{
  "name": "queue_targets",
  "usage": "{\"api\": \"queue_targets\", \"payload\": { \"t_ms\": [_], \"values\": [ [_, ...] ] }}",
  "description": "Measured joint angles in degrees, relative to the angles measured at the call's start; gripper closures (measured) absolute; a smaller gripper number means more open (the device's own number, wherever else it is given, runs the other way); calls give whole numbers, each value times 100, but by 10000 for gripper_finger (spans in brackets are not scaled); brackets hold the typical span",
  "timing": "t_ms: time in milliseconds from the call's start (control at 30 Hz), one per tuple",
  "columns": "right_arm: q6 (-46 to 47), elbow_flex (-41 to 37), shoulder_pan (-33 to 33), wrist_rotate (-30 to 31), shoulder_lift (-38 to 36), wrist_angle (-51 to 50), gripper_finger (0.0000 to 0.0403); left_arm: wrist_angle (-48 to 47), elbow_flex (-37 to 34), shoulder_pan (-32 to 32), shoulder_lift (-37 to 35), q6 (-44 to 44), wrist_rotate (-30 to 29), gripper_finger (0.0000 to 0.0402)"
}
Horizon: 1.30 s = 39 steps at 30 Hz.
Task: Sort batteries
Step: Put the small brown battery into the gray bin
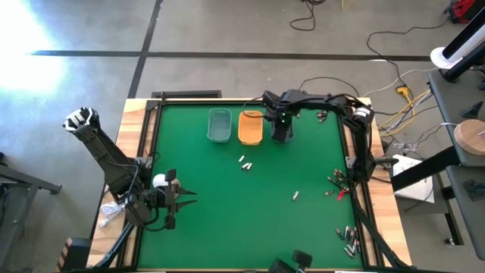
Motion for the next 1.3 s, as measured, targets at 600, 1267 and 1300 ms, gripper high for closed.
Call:
{"api": "queue_targets", "payload": {
  "t_ms": [600, 1267, 1300],
  "values": [
    [1053, 0, -22, -161, 50, 293, 309, 11, 0, 0, 0, -42, 46, 322],
    [2805, 293, 703, 97, -2258, -2187, 259, 71, 168, -20, 5, 2, 343, 322],
    [2859, 133, 807, 94, -2436, -2201, 261, 73, 168, -20, 13, 2, 343, 322]
  ]
}}
